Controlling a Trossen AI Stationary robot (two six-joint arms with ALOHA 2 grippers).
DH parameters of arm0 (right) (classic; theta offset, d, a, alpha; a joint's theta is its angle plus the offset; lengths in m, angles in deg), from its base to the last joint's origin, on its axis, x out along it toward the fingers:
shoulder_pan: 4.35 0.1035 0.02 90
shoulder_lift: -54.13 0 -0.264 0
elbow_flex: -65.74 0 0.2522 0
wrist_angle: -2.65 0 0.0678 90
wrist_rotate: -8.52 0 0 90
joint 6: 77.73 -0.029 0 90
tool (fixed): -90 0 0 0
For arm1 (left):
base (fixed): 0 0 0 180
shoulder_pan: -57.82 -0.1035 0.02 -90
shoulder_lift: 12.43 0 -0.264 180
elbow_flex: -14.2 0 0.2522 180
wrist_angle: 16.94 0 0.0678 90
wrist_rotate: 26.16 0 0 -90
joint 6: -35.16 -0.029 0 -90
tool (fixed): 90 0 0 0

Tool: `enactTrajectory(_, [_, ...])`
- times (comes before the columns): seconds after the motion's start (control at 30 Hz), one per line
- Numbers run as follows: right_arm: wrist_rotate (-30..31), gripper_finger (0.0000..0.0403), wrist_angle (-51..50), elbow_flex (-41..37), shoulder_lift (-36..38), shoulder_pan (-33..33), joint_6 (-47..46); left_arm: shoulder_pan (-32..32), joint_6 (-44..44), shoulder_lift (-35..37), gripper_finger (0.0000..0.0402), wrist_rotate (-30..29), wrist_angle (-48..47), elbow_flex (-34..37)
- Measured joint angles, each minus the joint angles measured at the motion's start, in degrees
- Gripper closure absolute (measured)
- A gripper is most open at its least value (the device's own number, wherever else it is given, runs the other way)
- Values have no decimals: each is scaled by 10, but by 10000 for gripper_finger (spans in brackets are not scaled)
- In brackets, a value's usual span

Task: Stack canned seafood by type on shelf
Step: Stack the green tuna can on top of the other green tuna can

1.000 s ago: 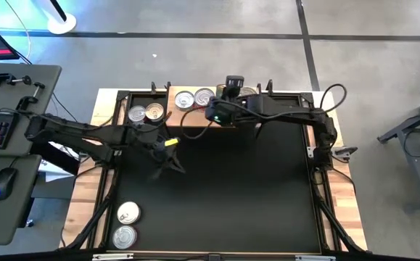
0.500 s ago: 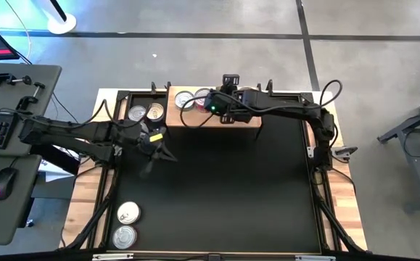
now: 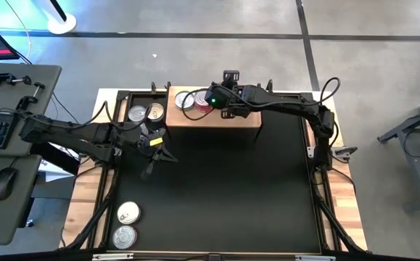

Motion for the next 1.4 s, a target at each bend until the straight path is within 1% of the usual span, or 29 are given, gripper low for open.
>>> enactTrajectory(0.07, [-16,284,4,0,0,0,1,3,0,0,401,-7,0,0])
enactTrajectory(0.27, [-31,284,6,0,-1,-3,1,8,0,0,401,-15,0,0])
enactTrajectory(0.47, [-31,284,2,0,-16,-17,1,8,0,0,401,-15,-3,0])
enactTrajectory(0.73, [-36,283,15,0,-23,-16,14,8,11,0,401,-15,-12,0])
enactTrajectory(0.83, [-37,273,14,0,-23,-14,14,8,15,0,401,-15,-16,0])
enactTrajectory(0.97, [-38,246,12,0,-23,-11,14,8,15,0,401,-15,-16,0])
enactTrajectory(1.07, [-39,232,12,0,-24,-7,14,8,16,0,401,-15,-17,0])
enactTrajectory(1.4, [-37,225,10,0,-24,10,14,8,16,0,401,-14,-17,0])
